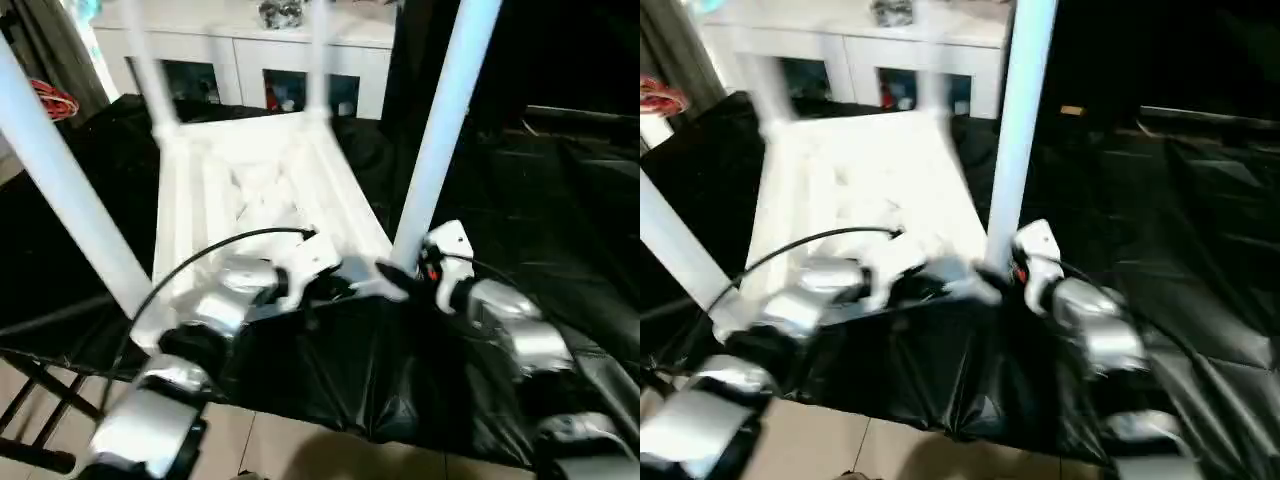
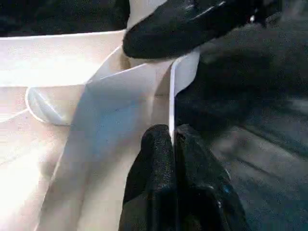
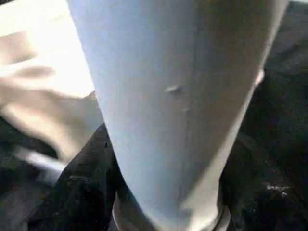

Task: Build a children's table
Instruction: Rotate leg to tighten

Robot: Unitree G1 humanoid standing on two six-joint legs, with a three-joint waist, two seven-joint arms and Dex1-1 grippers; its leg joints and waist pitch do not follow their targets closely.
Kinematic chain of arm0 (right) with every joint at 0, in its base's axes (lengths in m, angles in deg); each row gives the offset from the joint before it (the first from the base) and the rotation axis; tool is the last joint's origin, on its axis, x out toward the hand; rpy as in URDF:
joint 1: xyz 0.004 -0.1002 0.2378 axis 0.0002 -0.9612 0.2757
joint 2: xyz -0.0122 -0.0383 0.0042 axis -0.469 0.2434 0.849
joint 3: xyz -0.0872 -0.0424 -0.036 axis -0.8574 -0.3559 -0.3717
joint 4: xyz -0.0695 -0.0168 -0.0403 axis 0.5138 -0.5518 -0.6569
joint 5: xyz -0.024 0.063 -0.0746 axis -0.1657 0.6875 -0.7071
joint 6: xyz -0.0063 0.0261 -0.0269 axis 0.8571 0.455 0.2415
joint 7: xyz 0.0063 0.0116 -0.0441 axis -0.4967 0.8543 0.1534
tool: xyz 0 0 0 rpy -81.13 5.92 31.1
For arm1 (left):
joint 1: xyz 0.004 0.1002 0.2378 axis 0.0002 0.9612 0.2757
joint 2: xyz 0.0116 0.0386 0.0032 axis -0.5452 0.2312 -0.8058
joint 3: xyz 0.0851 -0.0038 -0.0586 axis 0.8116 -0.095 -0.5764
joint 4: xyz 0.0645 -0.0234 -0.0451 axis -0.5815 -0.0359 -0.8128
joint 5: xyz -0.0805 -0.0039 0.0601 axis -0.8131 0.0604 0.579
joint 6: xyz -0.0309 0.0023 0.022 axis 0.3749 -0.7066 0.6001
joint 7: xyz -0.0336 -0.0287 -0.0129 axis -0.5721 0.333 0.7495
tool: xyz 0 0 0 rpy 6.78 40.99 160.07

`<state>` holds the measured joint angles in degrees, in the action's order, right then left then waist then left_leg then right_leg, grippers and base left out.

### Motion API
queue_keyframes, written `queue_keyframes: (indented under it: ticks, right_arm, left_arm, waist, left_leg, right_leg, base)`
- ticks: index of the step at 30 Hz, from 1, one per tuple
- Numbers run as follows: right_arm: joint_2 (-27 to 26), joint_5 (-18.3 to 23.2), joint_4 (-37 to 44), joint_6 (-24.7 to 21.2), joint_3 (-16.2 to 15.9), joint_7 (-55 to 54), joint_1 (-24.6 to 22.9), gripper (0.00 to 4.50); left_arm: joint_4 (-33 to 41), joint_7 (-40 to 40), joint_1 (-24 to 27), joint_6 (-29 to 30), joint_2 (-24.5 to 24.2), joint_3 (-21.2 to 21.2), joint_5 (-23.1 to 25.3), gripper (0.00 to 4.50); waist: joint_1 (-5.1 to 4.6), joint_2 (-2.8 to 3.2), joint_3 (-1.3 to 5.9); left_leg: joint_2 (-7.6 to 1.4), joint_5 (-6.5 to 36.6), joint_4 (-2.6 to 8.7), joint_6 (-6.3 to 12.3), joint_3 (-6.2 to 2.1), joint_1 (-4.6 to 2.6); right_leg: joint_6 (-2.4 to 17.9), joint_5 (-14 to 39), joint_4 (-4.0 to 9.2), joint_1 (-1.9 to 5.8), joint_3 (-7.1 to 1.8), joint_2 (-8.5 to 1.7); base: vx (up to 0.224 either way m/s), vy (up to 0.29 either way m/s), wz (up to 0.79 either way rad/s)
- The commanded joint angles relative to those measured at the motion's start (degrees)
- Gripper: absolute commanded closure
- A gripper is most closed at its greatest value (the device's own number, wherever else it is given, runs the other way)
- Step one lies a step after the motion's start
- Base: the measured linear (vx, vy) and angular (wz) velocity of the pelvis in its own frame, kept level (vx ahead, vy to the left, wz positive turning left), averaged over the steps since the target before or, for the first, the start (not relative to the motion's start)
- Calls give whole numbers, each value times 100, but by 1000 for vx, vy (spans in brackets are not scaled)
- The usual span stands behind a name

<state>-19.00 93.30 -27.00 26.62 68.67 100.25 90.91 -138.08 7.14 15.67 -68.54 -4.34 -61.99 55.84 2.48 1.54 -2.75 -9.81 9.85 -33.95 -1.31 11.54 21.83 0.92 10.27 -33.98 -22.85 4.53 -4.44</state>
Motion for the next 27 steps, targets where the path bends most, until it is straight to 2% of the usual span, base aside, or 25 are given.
queue_keyframes:
  ticks: [1,2,4,5,6,7,8,11,12,13,14,17,20,24,27]
  right_arm:
    - [-295,-251,-378,-51,-208,-534,9,195]
    - [-416,-367,-462,136,-211,-860,46,195]
    - [-470,-355,-478,193,-211,-849,55,195]
    - [-563,-262,-489,257,-201,-631,64,161]
    - [-599,-228,-473,267,-192,-565,63,161]
    - [-625,-202,-483,271,-174,-548,71,161]
    - [-679,-151,-505,276,-133,-526,90,124]
    - [-706,-110,-541,292,-148,-531,123,114]
    - [-626,-198,-580,401,-249,-507,142,114]
    - [-599,-226,-592,433,-267,-496,145,84]
    - [-536,-259,-597,496,-297,-420,148,76]
    - [-386,-277,-574,581,-301,-169,163,76]
    - [-152,-158,-357,567,-389,581,102,76]
    - [94,83,-8,495,-514,1503,-23,76]
    - [477,228,385,456,-764,2495,-239,76]
  left_arm:
    - [59,403,-193,-30,471,-54,-166,450]
    - [71,529,-173,-2,566,-28,-151,450]
    - [84,548,-158,-2,597,-10,-145,450]
    - [105,540,-128,-34,634,27,-138,450]
    - [113,540,-118,-48,637,38,-129,450]
    - [114,553,-117,-51,638,45,-119,450]
    - [115,587,-116,-55,637,58,-97,450]
    - [142,615,-103,-52,620,58,-86,450]
    - [187,493,-67,-110,544,78,-106,450]
    - [200,455,-55,-123,522,83,-114,450]
    - [224,351,-34,-184,470,95,-131,450]
    - [303,104,13,-243,358,87,-205,450]
    - [433,-301,90,-406,198,81,-342,450]
    - [558,-728,168,-483,40,43,-514,450]
    - [555,-993,171,-518,-166,1,-551,450]
  waist:
    - [-2,-93,328]
    - [-3,-99,332]
    - [7,-98,350]
    - [10,-103,357]
    - [26,-94,362]
    - [31,-93,361]
    - [32,-91,362]
    - [40,-78,353]
    - [37,-74,349]
    - [34,-75,349]
    - [32,-70,350]
    - [30,-75,358]
    - [51,-82,363]
    - [131,-70,364]
    - [162,-63,367]
  left_leg:
    - [-360,1699,430,115,-218,-129]
    - [-353,1647,423,142,-215,-119]
    - [-342,1498,407,238,-197,-111]
    - [-337,1444,398,286,-189,-96]
    - [-336,1304,385,400,-174,-94]
    - [-338,1279,383,424,-176,-92]
    - [-339,1252,385,455,-178,-83]
    - [-347,1303,393,451,-182,-91]
    - [-355,1368,404,417,-190,-95]
    - [-354,1422,409,378,-193,-98]
    - [-358,1468,415,346,-198,-102]
    - [-363,1423,411,382,-192,-92]
    - [-346,1346,387,461,-182,-77]
    - [-381,1192,378,589,-165,-74]
    - [-395,1171,379,597,-169,-62]
  right_leg:
    - [971,2283,552,186,-296,-506]
    - [997,2138,543,202,-297,-506]
    - [1055,1851,518,217,-306,-499]
    - [1070,1758,508,228,-310,-505]
    - [1117,1562,493,238,-309,-497]
    - [1125,1539,490,240,-309,-500]
    - [1124,1548,483,248,-304,-499]
    - [1100,1688,501,242,-293,-495]
    - [1078,1796,509,237,-290,-496]
    - [1052,1869,515,236,-289,-494]
    - [1047,1903,515,230,-289,-493]
    - [1101,1660,494,243,-299,-494]
    - [1149,1565,482,271,-297,-507]
    - [1180,1394,451,273,-284,-494]
    - [1208,1300,427,277,-267,-488]
  base:
    - [0,0,0]
    - [0,0,0]
    - [0,0,0]
    - [0,0,0]
    - [0,0,0]
    - [0,0,0]
    - [0,0,0]
    - [0,0,0]
    - [0,0,0]
    - [0,0,0]
    - [0,0,0]
    - [0,0,0]
    - [0,0,0]
    - [0,0,0]
    - [0,0,0]
